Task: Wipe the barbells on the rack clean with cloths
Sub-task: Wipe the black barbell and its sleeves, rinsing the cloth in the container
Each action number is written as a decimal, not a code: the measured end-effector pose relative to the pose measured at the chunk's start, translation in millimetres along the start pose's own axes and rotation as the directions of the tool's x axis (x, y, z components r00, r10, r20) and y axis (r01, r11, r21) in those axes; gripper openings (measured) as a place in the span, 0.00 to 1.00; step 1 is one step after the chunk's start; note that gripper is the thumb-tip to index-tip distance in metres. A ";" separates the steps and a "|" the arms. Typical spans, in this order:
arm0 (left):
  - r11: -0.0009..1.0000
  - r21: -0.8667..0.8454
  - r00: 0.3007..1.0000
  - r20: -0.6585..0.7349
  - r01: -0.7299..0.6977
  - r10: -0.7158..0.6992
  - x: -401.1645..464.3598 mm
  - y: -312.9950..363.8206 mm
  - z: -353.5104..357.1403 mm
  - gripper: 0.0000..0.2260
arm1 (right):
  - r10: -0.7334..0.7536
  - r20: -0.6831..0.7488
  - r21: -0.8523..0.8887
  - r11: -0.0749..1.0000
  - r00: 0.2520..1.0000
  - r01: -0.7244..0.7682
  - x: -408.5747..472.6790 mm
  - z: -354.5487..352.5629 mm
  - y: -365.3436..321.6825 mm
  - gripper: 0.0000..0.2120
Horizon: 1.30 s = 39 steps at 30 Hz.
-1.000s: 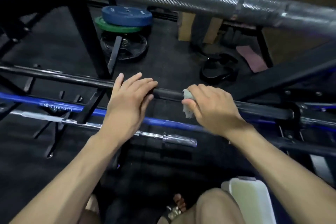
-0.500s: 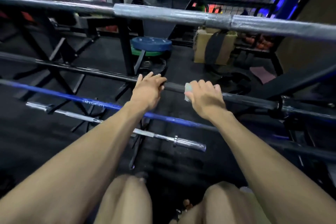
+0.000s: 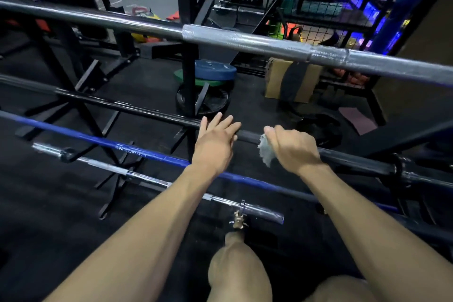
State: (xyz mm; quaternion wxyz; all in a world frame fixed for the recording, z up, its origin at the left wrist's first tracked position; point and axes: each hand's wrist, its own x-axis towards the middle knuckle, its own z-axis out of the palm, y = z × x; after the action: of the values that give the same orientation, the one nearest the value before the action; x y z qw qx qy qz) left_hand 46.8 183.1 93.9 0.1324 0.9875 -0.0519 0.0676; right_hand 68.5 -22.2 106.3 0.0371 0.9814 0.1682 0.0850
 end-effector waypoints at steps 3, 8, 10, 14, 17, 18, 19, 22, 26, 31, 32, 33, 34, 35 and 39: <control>1.000 0.014 0.999 -0.031 -0.013 0.013 -2.0 0.8 4.1 0.20 | -0.027 -0.068 0.118 0.992 0.997 0.035 -7.6 13.7 6.9 0.27; 0.998 -0.044 0.991 -0.125 -0.047 0.041 -5.3 -1.1 13.4 0.20 | -0.085 -0.093 0.024 0.996 0.992 0.088 -13.4 13.3 10.6 0.25; 0.993 -0.092 0.982 -0.180 -0.073 0.055 -5.0 -2.5 17.8 0.19 | -0.089 -0.094 0.040 0.995 0.992 0.093 -8.6 11.0 11.5 0.26; 0.991 -0.101 0.972 -0.226 -0.093 0.068 -4.6 -6.3 22.5 0.18 | -0.087 -0.250 0.026 0.995 0.964 0.096 2.4 10.9 3.0 0.18; 0.990 -0.072 0.965 -0.242 -0.120 0.099 -4.7 -9.3 23.8 0.18 | -0.063 -0.189 0.048 0.996 0.980 0.073 -0.1 21.2 3.1 0.23; 0.990 -0.064 0.963 -0.250 -0.123 0.104 -4.3 -9.7 24.1 0.18 | -0.098 -0.206 0.004 0.995 0.974 0.101 -6.0 25.0 3.3 0.23; 0.991 -0.058 0.961 -0.257 -0.121 0.102 -4.6 -9.7 24.1 0.18 | -0.122 -0.248 -0.050 0.992 0.961 0.113 -10.0 29.3 4.8 0.22; 0.991 -0.053 0.961 -0.256 -0.119 0.102 -4.9 -8.4 24.2 0.18 | -0.102 -0.311 -0.080 0.994 0.945 0.081 -11.6 29.6 5.4 0.21; 0.993 -0.065 0.965 -0.250 -0.098 0.079 -4.7 -6.2 21.8 0.18 | -0.071 -0.267 -0.046 0.997 0.961 0.061 -6.2 16.5 1.4 0.20; 0.993 -0.083 0.975 -0.211 -0.087 0.068 -6.5 -4.7 18.1 0.18 | -0.027 -0.121 0.064 0.997 0.992 0.035 3.9 -0.4 -10.6 0.09; 0.992 -0.088 0.977 -0.202 -0.086 0.067 -5.9 -4.3 16.5 0.18 | -0.011 -0.110 0.113 0.993 0.994 0.023 1.3 -2.9 -8.7 0.10; 0.992 -0.095 0.980 -0.188 -0.081 0.062 -5.1 -4.2 14.9 0.18 | 0.010 -0.091 0.198 0.980 0.996 0.008 -2.3 -6.0 -4.4 0.11; 0.992 -0.102 0.984 -0.170 -0.074 0.056 -5.0 -3.8 12.9 0.18 | 0.071 -0.042 0.323 0.945 0.997 -0.054 -6.8 -8.0 3.0 0.14; 0.992 -0.112 0.987 -0.151 -0.065 0.048 -4.7 -3.1 10.5 0.18 | 0.164 0.011 0.457 0.877 0.986 -0.151 -11.9 -11.3 11.6 0.17; 0.983 -0.162 0.990 -0.122 -0.085 0.065 1.3 10.1 4.1 0.19 | 0.380 0.002 0.638 0.711 0.925 -0.294 -38.4 -19.8 56.9 0.23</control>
State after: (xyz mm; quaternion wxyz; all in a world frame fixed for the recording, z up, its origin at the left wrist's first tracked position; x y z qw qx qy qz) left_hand 47.4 172.2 92.8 0.2147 0.9647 -0.0867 0.1255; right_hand 47.7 -87.7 125.6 -0.3191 0.9431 0.0066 0.0930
